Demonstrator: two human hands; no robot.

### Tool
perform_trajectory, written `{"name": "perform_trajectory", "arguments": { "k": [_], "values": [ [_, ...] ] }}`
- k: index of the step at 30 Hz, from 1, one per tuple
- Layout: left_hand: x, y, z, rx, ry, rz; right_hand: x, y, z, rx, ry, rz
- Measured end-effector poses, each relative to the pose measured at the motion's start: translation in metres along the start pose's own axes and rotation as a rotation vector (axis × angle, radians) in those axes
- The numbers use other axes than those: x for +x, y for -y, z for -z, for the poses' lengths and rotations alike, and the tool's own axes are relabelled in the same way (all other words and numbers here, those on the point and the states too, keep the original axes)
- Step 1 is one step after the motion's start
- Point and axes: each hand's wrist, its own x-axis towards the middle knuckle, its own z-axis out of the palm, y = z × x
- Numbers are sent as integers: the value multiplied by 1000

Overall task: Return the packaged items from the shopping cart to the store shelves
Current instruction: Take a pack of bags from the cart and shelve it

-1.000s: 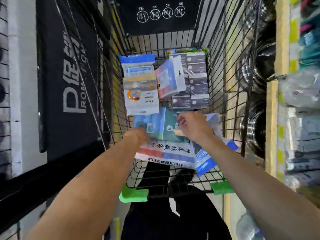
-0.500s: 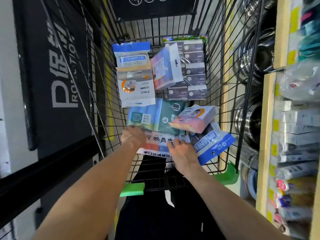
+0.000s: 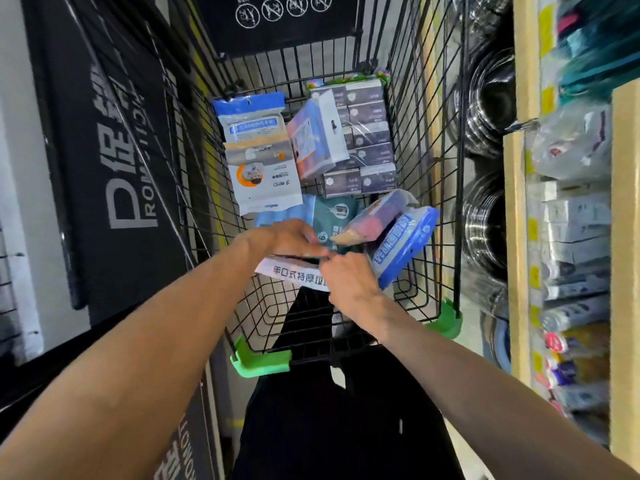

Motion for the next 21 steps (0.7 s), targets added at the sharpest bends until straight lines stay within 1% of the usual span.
{"name": "perform_trajectory", "arguments": {
  "k": [2, 4, 6, 8, 9, 10, 12, 13, 14, 15, 16, 17, 18, 19, 21],
  "values": [
    [-10, -17, 12, -58, 62, -76, -12, -4, 14, 20, 5, -26],
    [-16, -26, 22, -71, 72, -115, -26, -9, 28, -16, -21, 18],
    [-26, -32, 27, -141, 82, -91, -42, -11, 45, -75, -62, 102],
    [-41, -43, 26, -192, 121, -30, -59, -10, 58, -77, -97, 180],
    [-45, -46, 25, -180, 125, 11, -64, -6, 64, -87, -95, 218],
    [-50, -51, 22, -153, 126, 46, -67, -2, 67, -135, -84, 213],
    [-58, -61, 12, -114, 116, 83, -73, -3, 71, -169, -208, 170],
    [-66, -68, 6, -90, 107, 79, -78, -4, 74, -162, -259, 185],
    [-73, -74, 0, -100, 79, 56, -85, -9, 80, -125, -225, 229],
    [-77, -79, -4, -116, 29, 48, -94, -17, 89, -161, -185, 288],
    [-82, -85, -8, -148, -20, 35, -101, -26, 96, -249, -186, 322],
    [-88, -90, -12, -180, -29, 13, -110, -36, 102, -308, -269, 326],
    [-95, -93, -16, -221, -42, -20, -121, -47, 107, -308, -390, 334],
    [-98, -94, -17, -249, -44, -37, -130, -56, 111, -284, -540, 353],
    [-103, -99, -17, -387, -15, -93, -137, -78, 101, -188, -737, 419]
  ]
}}
